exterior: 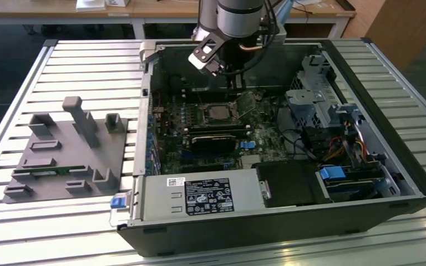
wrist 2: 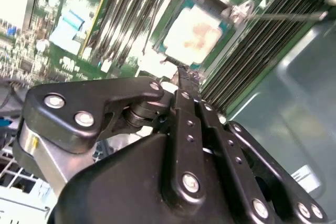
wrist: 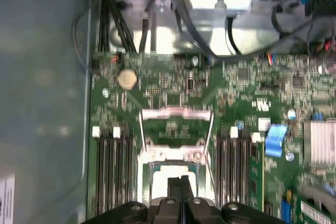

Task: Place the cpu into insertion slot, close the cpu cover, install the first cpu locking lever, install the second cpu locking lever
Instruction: 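Close the cpu cover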

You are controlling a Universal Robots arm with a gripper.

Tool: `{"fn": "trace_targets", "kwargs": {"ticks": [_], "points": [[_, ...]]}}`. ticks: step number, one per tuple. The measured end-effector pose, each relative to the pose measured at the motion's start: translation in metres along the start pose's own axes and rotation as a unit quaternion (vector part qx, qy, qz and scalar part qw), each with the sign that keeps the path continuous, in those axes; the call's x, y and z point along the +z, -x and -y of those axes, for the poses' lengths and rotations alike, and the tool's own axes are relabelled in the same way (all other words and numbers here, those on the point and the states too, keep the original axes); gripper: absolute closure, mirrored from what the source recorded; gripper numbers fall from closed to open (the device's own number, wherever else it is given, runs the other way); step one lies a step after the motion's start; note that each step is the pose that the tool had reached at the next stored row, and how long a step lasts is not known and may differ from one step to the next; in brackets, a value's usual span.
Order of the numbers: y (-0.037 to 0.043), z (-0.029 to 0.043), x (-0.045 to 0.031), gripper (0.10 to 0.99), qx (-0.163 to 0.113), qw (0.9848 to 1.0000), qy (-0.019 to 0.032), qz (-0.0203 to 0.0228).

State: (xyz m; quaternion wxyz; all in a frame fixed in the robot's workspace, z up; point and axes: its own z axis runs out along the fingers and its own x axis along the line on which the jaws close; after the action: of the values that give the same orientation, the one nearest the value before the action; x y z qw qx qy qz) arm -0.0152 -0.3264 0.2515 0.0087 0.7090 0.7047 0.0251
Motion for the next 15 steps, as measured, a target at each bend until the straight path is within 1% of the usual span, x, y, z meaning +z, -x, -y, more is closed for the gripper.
{"fn": "trace_targets", "kwargs": {"ticks": [4,5,6,11,15], "points": [[-0.0002,-0.0037,-0.0057,0.98,0.0,1.0,0.0,-0.0003],[-0.0002,-0.0057,-0.0067,0.98,0.0,1.0,-0.0001,-0.0002],[-0.0003,-0.0084,-0.0065,0.98,0.0,1.0,0.0,-0.0004],[-0.0004,-0.027,-0.0057,0.98,0.0,1.0,-0.0011,-0.0002],[-0.0007,-0.0357,-0.0052,0.98,0.0,1.0,-0.0013,-0.0003]]}}
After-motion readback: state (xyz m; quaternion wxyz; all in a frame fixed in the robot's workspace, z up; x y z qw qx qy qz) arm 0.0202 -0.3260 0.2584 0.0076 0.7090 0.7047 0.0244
